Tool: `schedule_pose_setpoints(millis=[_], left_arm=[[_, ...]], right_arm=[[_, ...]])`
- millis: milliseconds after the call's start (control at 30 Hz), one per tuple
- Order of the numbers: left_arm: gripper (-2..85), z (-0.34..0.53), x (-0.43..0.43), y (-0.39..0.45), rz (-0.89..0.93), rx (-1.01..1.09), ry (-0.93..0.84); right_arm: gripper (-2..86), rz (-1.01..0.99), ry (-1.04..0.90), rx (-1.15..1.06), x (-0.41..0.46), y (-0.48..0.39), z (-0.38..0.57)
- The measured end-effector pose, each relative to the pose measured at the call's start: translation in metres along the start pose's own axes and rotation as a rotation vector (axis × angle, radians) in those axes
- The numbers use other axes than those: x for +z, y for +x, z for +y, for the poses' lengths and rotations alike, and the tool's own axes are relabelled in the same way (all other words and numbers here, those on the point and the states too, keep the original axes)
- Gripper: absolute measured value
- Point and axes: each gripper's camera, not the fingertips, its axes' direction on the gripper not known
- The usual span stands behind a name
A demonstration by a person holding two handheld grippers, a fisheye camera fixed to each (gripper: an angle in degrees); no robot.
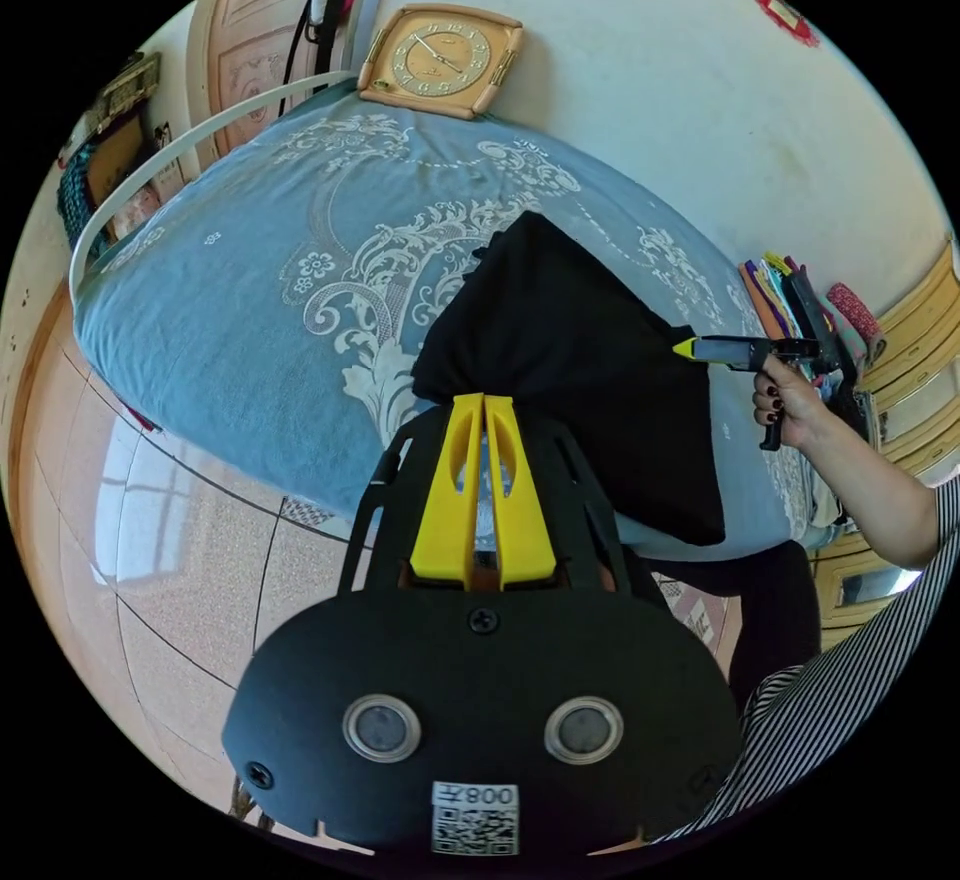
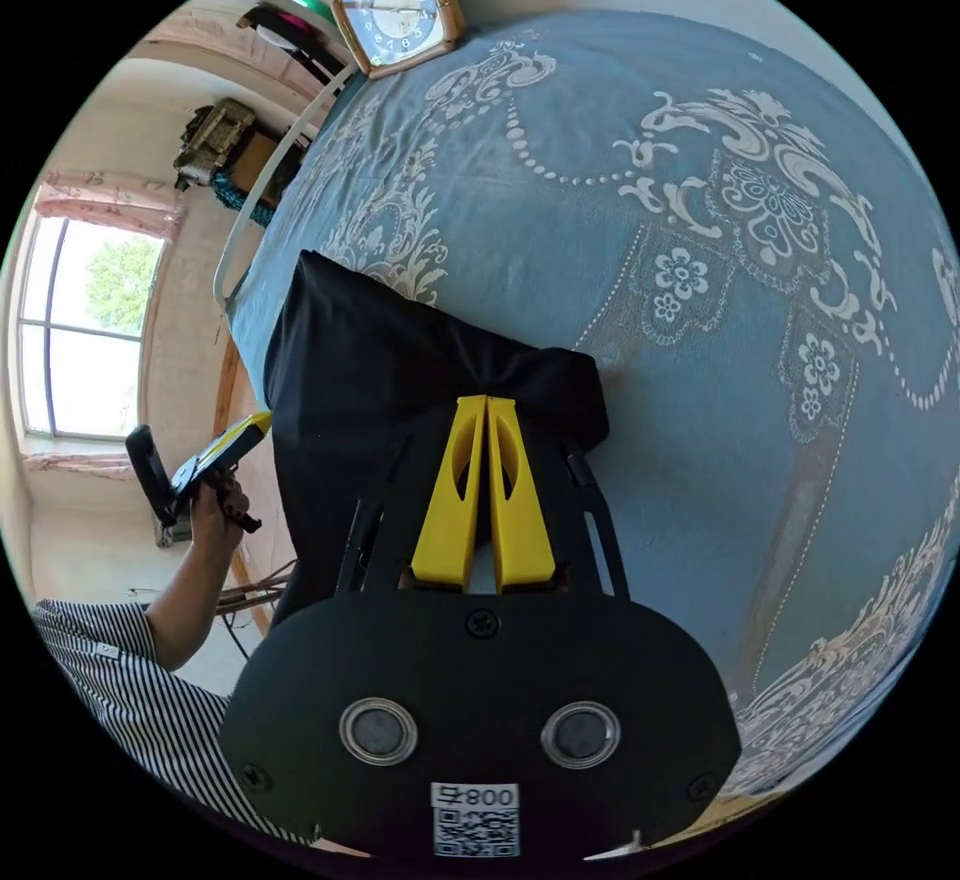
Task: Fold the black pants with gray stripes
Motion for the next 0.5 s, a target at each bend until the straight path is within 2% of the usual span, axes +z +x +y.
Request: schedule_pose_setpoints(millis=[167,400,500], left_arm=[[1.8,0.003,-0.003,0.011,0.200,0.057,-0.041],[7.4,0.007,0.052,0.021,0.566,0.013,-0.315],[7.9,-0.003,0.075,0.020,0.621,-0.001,-0.419]], right_arm=[[0.2,-0.132,0.097,0.022,-0.027,0.042,0.055],[0.5,-0.378,0.035,0.126,-0.015,0.099,0.153],[1.4,-0.473,-0.002,0.191,0.001,0.122,0.197]])
